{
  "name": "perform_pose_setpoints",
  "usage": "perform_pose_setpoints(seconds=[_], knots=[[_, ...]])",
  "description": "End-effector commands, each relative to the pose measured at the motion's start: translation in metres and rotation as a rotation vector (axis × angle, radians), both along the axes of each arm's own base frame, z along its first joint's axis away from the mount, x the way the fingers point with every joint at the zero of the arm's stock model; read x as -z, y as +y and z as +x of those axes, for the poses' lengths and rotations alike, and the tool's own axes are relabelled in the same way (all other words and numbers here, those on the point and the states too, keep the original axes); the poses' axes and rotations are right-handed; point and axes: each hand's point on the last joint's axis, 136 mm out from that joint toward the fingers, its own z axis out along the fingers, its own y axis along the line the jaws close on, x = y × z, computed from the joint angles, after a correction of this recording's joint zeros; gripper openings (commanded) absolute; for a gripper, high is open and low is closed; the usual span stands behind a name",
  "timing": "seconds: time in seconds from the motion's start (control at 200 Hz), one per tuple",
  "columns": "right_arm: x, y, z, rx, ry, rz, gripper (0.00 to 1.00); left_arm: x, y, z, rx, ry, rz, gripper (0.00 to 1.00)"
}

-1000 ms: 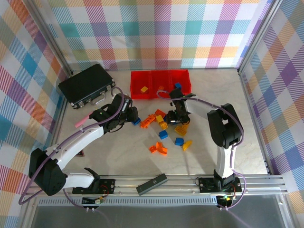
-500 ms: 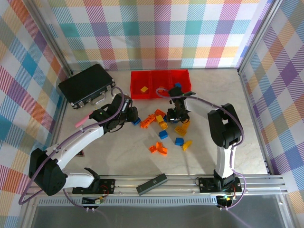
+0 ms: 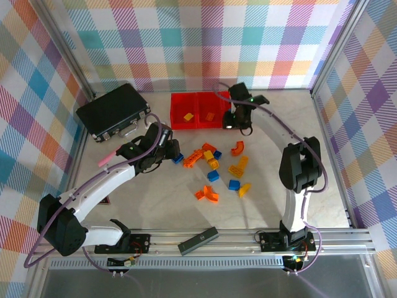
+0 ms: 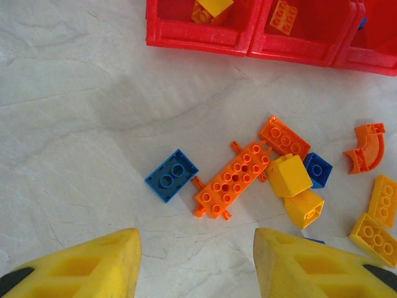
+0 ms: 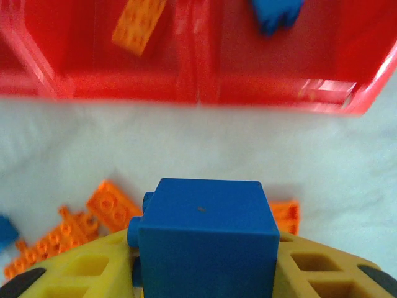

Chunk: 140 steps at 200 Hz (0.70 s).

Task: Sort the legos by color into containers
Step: Place the lego in the container.

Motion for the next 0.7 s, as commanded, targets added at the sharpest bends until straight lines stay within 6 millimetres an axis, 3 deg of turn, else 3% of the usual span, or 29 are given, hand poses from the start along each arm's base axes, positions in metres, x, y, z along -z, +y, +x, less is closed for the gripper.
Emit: perform_pose_setpoints(seconds=[0.0, 0.155, 0.325, 0.695], knots=[[0.011, -0.017, 0.023, 0.059, 0.026, -0.027, 0.45, -0.016, 0.008, -0.002, -0.015, -0.028, 0.000, 0.51], [0.019, -0.026, 0.058, 0.124, 0.015, -0.017, 0.45, -0.017, 0.011, -0.005, -0.022, -0.029, 0.005, 0.51], [0.035, -0.023, 0.085, 0.137, 0.020, -0.006, 0.45, -0.016, 0.013, -0.006, -0.024, -0.025, 0.010, 0.51], [0.060, -0.015, 0.108, 0.120, 0.015, -0.007, 0.46, -0.014, 0.017, -0.009, -0.030, -0.022, 0.016, 0.51]])
